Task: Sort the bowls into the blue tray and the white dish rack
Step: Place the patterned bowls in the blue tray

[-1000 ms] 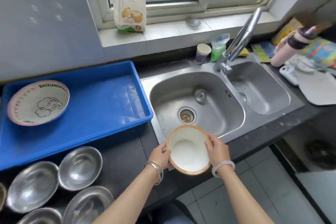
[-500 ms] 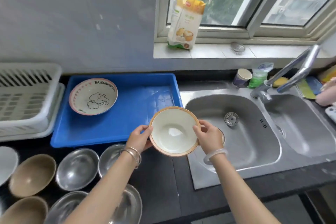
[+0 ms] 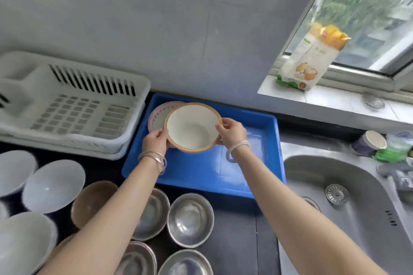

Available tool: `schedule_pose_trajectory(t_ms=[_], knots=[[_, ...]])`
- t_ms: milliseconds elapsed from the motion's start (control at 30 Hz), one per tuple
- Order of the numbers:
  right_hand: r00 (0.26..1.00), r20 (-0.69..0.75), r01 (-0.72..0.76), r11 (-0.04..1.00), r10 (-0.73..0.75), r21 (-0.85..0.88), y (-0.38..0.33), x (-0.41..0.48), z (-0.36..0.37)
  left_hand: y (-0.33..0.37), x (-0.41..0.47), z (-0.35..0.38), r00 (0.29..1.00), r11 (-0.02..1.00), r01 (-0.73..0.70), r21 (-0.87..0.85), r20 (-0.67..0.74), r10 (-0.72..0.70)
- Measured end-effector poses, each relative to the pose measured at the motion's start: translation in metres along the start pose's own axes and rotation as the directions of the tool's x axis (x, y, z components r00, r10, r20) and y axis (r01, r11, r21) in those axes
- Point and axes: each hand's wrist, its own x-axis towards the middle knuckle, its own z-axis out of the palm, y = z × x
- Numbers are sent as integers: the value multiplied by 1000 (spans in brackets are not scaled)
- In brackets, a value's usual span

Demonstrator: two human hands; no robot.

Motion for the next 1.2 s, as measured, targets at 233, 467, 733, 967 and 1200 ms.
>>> schedule_pose_trajectory(t_ms=[233, 467, 733, 967, 1200], knots=[[999, -4, -32, 991, 32, -127, -13, 46, 53, 10, 45, -5, 995, 982, -54, 184, -72, 69], [999, 2, -32, 967, 34, -253, -7, 62, 76, 4, 68, -9, 998, 977, -13, 212, -61, 27], [1000, 16, -1, 952, 6, -307, -2, 62, 82, 2, 77, -12, 999, 986, 2, 164, -36, 4], [997, 7, -74, 991, 75, -108, -2, 47, 82, 0, 71, -11, 996, 999, 43, -23, -72, -44], [995, 68, -65, 997, 68, -35, -5, 29, 60, -12, 34, -20, 999, 994, 43, -105, 4, -43]])
